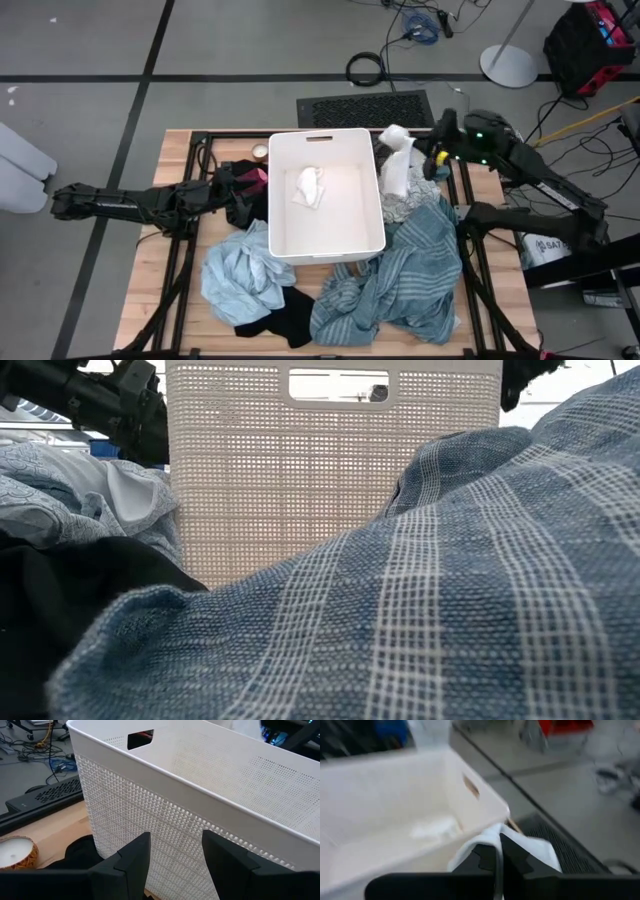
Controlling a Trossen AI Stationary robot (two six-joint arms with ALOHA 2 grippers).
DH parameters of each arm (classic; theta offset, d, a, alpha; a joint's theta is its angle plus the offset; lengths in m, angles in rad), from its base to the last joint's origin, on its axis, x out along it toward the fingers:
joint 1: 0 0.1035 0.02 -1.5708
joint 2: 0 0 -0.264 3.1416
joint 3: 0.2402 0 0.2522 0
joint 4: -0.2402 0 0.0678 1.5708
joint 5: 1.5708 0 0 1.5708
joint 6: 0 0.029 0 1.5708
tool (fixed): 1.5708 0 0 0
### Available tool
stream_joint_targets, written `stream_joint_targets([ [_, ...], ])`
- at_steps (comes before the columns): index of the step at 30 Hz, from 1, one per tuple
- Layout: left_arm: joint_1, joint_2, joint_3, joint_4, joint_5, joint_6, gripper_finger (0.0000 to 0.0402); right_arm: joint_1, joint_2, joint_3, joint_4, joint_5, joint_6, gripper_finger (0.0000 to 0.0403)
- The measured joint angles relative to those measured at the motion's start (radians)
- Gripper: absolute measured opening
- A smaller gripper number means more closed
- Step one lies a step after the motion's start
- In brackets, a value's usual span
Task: Sort clothes
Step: Put the shorts into the laundry bin
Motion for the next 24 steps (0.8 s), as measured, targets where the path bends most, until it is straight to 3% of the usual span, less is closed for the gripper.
stream_joint_targets([
  [13,0.000,0.000,0.000,-0.069,0.002,0.008,0.0188,0.000,-0.049,0.000,0.394,-0.357,0.248,0.0000],
  [24,0.000,0.000,0.000,-0.115,-0.062,0.010,0.0188,0.117,0.059,0.000,0.822,-0.389,0.456,0.0000],
])
